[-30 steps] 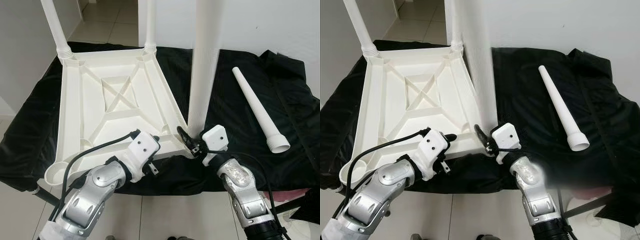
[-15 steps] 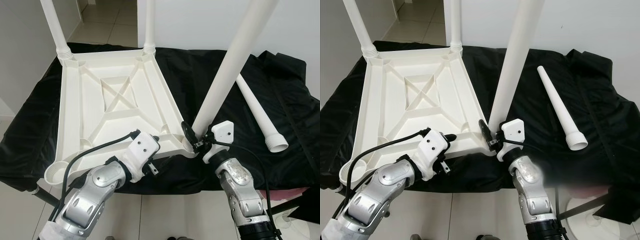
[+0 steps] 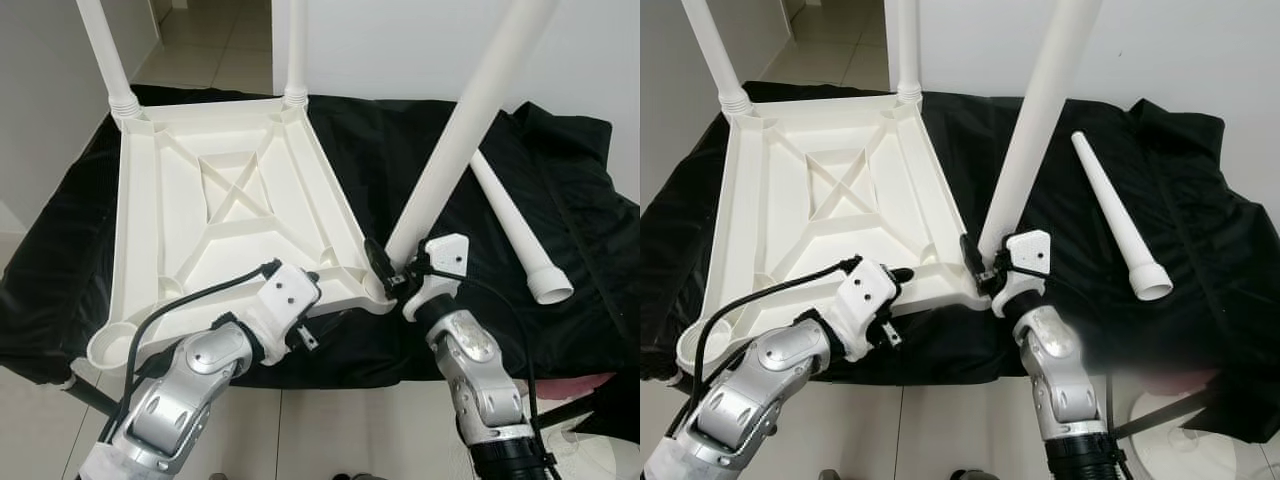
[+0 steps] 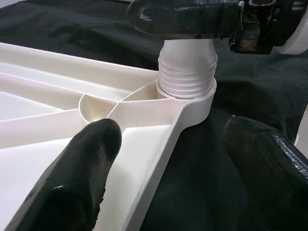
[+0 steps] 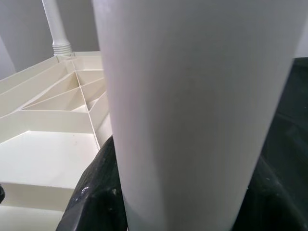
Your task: Building children table
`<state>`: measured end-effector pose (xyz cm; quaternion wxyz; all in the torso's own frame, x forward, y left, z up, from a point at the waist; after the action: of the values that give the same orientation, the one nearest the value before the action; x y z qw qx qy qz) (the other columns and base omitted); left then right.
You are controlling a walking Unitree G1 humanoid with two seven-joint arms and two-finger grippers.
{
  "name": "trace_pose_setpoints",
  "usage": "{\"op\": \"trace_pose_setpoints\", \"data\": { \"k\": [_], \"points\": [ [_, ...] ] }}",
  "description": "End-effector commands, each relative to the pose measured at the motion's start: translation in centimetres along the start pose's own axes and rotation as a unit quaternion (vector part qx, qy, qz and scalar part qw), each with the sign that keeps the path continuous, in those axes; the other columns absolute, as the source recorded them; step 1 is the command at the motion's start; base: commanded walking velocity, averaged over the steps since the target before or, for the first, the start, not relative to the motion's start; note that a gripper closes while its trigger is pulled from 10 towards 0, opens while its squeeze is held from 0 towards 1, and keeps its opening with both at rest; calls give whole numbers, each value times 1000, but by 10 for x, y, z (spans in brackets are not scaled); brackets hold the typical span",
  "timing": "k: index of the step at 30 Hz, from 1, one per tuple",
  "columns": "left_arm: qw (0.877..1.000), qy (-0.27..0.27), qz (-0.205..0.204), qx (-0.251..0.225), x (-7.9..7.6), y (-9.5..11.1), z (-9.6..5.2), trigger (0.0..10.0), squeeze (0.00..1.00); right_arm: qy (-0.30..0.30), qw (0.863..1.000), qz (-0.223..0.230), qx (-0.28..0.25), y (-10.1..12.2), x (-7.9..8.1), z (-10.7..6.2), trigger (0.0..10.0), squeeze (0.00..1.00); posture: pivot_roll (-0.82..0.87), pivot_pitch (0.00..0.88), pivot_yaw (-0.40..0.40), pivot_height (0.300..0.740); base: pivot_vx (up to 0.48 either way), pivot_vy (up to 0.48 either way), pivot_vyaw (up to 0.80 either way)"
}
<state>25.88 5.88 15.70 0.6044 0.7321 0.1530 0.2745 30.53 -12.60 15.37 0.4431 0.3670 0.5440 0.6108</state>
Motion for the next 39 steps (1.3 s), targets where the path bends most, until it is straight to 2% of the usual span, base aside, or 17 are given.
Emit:
{"op": "trace_pose_setpoints", "data": {
  "k": [1, 11, 13, 14, 16, 17, 18, 23, 24, 26, 32, 35, 39],
  "points": [
    [1000, 6, 1, 5, -1, -2, -1, 10000, 0, -18, 992, 11, 128, -55, -3, -18, 10000, 0, 25, 143, -28, 740, 0, 0, 0],
    [1000, 7, 1, 6, -2, -2, -2, 10000, 0, -13, 993, -10, 113, -54, 7, -21, 10000, 0, 30, 143, -31, 740, 0, 0, 0],
    [1000, 6, 2, 7, -2, -3, -2, 10000, 0, -53, 993, 8, 108, -54, 8, -21, 10000, 0, 29, 137, -31, 740, 0, 0, 0],
    [1000, 6, 2, 7, -2, -3, -2, 10000, 0, -53, 993, 8, 108, -54, 8, -21, 10000, 0, 29, 137, -31, 740, 0, 0, 0],
    [1000, 5, 1, 5, -2, -2, -2, 10000, 0, -111, 989, 8, 97, -52, 4, -21, 10000, 0, 28, 136, -31, 740, 0, 0, 0],
    [1000, 5, 1, 5, -2, -2, -2, 10000, 0, -111, 989, 8, 97, -52, 4, -21, 10000, 0, 28, 136, -31, 740, 0, 0, 0],
    [1000, 4, 2, 4, -2, -2, -1, 10000, 0, -150, 984, 9, 94, -52, 1, -21, 10000, 0, 25, 133, -33, 740, 0, 0, 0],
    [1000, 3, 3, 4, -3, -2, -1, 10000, 0, -196, 977, 7, 87, -50, -1, -24, 10000, 0, 23, 132, -35, 740, 0, 0, 0],
    [1000, 1, 2, 4, -5, -2, 0, 10000, 0, -239, 968, 2, 80, -48, -5, -27, 10000, 0, 23, 133, -38, 740, 0, 0, 0],
    [1000, 0, 1, 4, -5, -3, 0, 10000, 0, -260, 963, 0, 74, -46, -6, -28, 10000, 0, 23, 133, -38, 740, 0, 0, 0],
    [1000, 0, 0, 5, -6, -3, -1, 10000, 0, -253, 965, 7, 72, -45, -6, -28, 10000, 0, 20, 132, -41, 740, 0, 0, 0],
    [1000, -2, 1, 4, -7, -3, 0, 10000, 0, -237, 970, 30, 46, -40, -1, -27, 10000, 0, 18, 130, -40, 740, 0, 0, 0],
    [1000, -4, 1, 4, -7, -3, 0, 10000, 0, -237, 970, 30, 37, -37, -2, -27, 10000, 0, 17, 128, -40, 740, 0, 0, 0]
  ]
}}
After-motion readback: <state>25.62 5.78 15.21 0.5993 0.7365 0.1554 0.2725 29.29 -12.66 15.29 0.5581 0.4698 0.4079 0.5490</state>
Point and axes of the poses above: a point about 5 cm out from each wrist's last joint towards the gripper, its own z axis pointing out of the wrist towards the gripper, its own y axis along the axis of the wrist's last joint, x = y × z, the point moved 2 cm from there along z, pointing out of the wrist towards the gripper, and after that the axes turned 1 degree about -z, right-handed, at the moved point
